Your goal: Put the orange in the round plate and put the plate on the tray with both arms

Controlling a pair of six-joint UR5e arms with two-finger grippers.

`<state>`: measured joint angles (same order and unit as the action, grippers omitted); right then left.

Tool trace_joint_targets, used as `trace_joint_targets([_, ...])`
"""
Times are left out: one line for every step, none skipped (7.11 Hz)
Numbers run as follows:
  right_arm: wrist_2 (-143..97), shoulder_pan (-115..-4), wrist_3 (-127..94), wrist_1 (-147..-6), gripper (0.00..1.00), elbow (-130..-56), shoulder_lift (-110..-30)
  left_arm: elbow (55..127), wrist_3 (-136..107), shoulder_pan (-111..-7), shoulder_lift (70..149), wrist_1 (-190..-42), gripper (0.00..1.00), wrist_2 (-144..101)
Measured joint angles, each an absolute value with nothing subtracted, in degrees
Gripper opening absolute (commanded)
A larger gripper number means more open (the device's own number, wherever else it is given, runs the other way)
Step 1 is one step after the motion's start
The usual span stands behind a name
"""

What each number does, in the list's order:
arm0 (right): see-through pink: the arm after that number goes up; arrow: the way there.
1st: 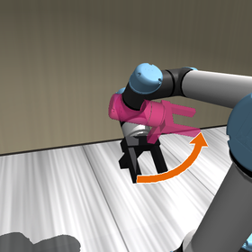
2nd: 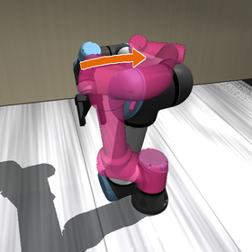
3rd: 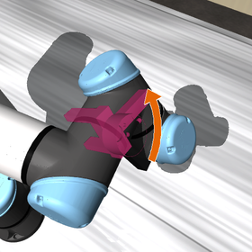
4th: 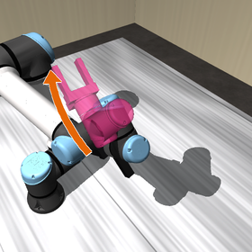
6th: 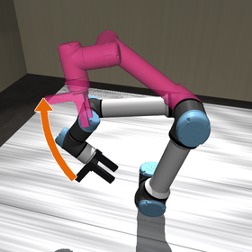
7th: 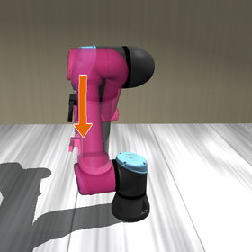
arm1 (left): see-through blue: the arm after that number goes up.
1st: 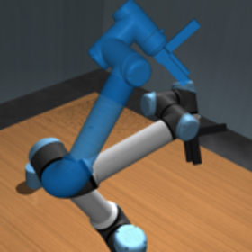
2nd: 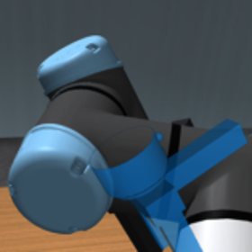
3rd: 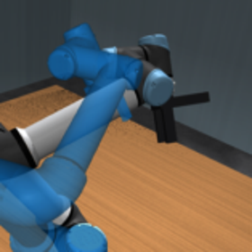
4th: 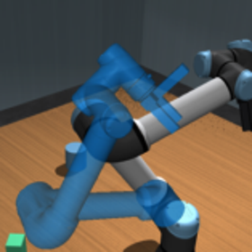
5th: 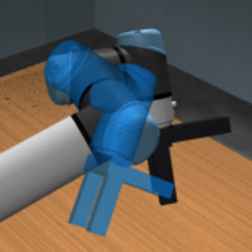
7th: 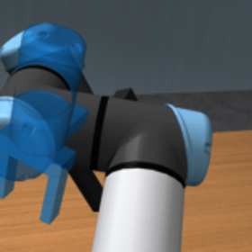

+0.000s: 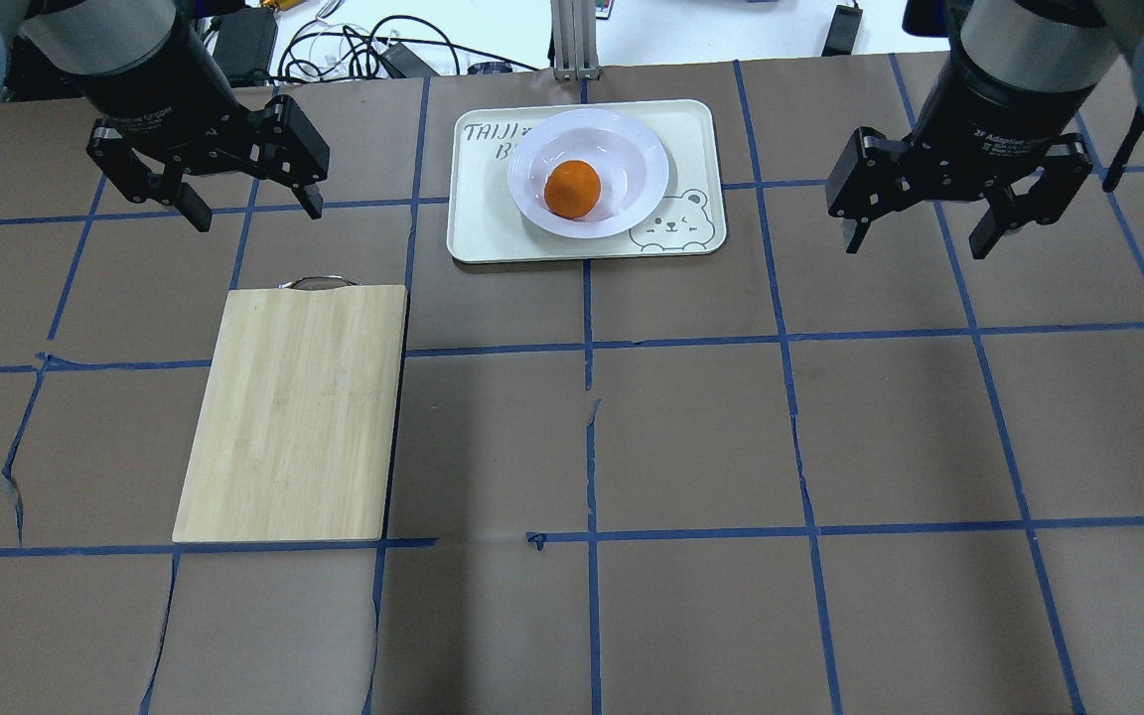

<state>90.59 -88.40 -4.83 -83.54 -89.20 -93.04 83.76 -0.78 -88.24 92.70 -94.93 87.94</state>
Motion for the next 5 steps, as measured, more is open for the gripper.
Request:
trace_joint_targets([90.68, -88.41, -4.83, -83.48, 1.0, -88.87, -93.07, 83.76, 0.46, -88.36, 92.74, -94.9, 1.0, 87.91])
trace_joint_targets([90.57, -88.41, -4.83, -83.48, 1.0, -88.75, -93.07, 83.76, 1.89, -88.47, 92.81, -94.46, 1.0, 87.83])
trace_joint_targets([90.44, -88.42, -4.83, -83.49, 1.0, -88.71, -93.07, 83.77, 2.54, -88.56, 92.85, -93.47, 1.0, 87.74])
trace_joint_targets([90.38, -88.41, -4.84, -83.54, 1.0, -88.69, -93.08, 83.81, 2.79, -88.66, 92.88, -92.65, 1.0, 87.72])
trace_joint_targets([90.42, -88.34, -4.83, -83.63, 1.0, -88.69, -93.07, 83.86, 2.82, -88.69, 92.85, -92.32, 1.0, 87.71])
